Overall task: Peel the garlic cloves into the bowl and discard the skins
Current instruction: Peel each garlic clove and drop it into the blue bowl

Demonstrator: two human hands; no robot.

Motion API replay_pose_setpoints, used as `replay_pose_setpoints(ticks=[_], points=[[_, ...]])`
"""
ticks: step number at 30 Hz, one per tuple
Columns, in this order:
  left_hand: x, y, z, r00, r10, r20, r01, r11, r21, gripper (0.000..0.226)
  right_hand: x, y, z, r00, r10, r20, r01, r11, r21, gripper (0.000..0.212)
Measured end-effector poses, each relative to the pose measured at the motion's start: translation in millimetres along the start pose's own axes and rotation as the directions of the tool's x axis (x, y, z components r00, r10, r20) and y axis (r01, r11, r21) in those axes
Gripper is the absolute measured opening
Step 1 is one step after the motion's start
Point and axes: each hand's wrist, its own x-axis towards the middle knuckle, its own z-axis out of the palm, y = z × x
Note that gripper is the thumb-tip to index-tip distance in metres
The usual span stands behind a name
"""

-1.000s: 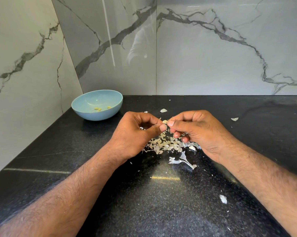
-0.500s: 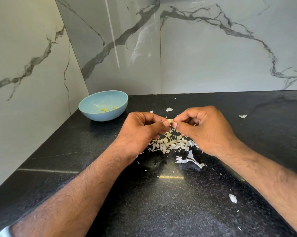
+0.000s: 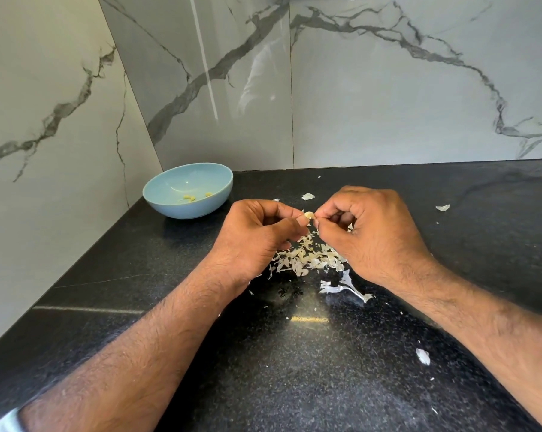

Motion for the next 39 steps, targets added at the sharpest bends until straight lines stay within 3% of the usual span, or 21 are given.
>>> replay_pose_setpoints(ticks=[10,14,21,30,32,35,37,39], points=[[-2,1,1,0.999,0.027,-0.045,-0.025,0.998,0.049,0.011,-2,-2,3,1.000,-0.004,0.028,0.003,1.000,0.016,0.009],[-2,2,0,0.999,0.012,-0.040,-0.011,1.000,0.024,0.012,-1,0,1,0.982,0.148,0.114,-0.167,0.970,0.176,0.007],[-1,3,0,1.000,-0.003,-0.007,0.003,0.998,-0.060,0.011,4,4,-2,0.835,0.357,0.419,-0.545,0.646,0.535,0.006],[0,3,-3,0.998,-0.058,-0.022,0.059,0.997,0.041,0.016,9,2,-16,0.773,0.334,0.539,-0.631,0.489,0.602,0.022],[1,2,-7,0.995,-0.080,-0.059,0.088,0.987,0.134,0.016,11,2,-20,0.781,0.333,0.528,-0.622,0.484,0.615,0.028],[2,2,-11,0.994,-0.046,-0.103,0.073,0.960,0.270,0.019,10,4,-22,0.791,0.348,0.504,-0.611,0.511,0.605,0.019],[2,2,-13,0.996,0.030,-0.085,-0.004,0.956,0.292,0.029,9,4,-21,0.800,0.361,0.479,-0.597,0.559,0.576,0.013],[0,5,-13,0.992,0.119,-0.044,-0.099,0.944,0.315,0.017,8,5,-19,0.817,0.368,0.445,-0.572,0.615,0.542,0.015]])
